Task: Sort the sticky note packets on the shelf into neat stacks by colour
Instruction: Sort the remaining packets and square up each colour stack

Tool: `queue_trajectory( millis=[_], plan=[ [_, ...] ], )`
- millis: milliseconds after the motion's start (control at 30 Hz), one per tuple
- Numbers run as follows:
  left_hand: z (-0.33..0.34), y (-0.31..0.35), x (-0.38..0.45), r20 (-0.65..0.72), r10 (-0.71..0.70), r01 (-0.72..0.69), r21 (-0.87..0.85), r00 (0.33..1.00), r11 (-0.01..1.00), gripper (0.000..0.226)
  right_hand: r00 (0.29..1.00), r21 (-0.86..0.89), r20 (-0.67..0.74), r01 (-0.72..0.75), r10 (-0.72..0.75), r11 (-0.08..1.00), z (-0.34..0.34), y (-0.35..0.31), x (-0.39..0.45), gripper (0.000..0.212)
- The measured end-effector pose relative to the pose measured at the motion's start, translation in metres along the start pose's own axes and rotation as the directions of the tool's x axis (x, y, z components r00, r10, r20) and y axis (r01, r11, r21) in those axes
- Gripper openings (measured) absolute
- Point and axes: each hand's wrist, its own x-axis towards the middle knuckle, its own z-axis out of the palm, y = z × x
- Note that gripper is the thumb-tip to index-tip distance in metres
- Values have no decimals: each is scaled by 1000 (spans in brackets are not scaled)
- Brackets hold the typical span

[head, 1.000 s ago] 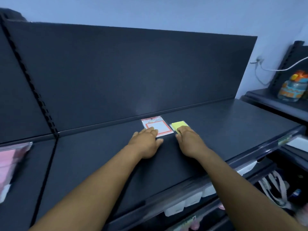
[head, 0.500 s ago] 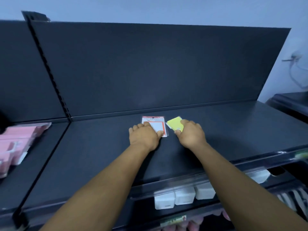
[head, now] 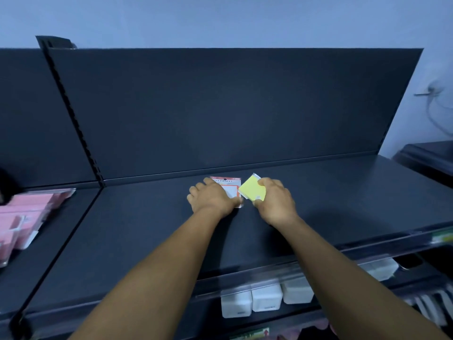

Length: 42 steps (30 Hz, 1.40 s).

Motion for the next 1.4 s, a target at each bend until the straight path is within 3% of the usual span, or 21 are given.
queue_trajectory(
  millis=[167,367,433,567,667,800,1067,1267,1400],
  plan=[
    [-5,5,7,106,-121,131,-90,987,987,99,1000,41,-15,-1,2,999,-5,7,1,56],
    [-5,-2,8,159,-111,129,-108,981,986,85,1000,148,5,-25,25,989,-3,8,3,58],
    [-5,1,3,146,-106,121,-100,984,988,75,999,156,12,-39,38,987,-3,7,4,58],
    [-3,1,-3,69,-116,119,-55,991,991,87,999,154,16,-30,27,988,-5,6,3,57],
    [-2,-4,-6,16,-85,86,-47,996,995,80,1000,161,14,5,-7,987,-6,4,3,54],
    [-6,-16,-14,-33,-55,52,-99,998,994,71,999,198,5,35,-36,980,-4,0,1,46],
    [-18,-34,-26,-122,22,-44,-184,992,982,80,997,328,-20,72,-69,942,5,-19,0,41],
    [-47,-59,-32,-108,-62,26,-307,992,951,53,993,361,-5,111,-117,926,16,-40,-3,36],
    [-60,-86,-35,-90,-113,70,-383,990,921,18,988,398,-2,145,-157,906,25,-60,-9,36]
  ],
)
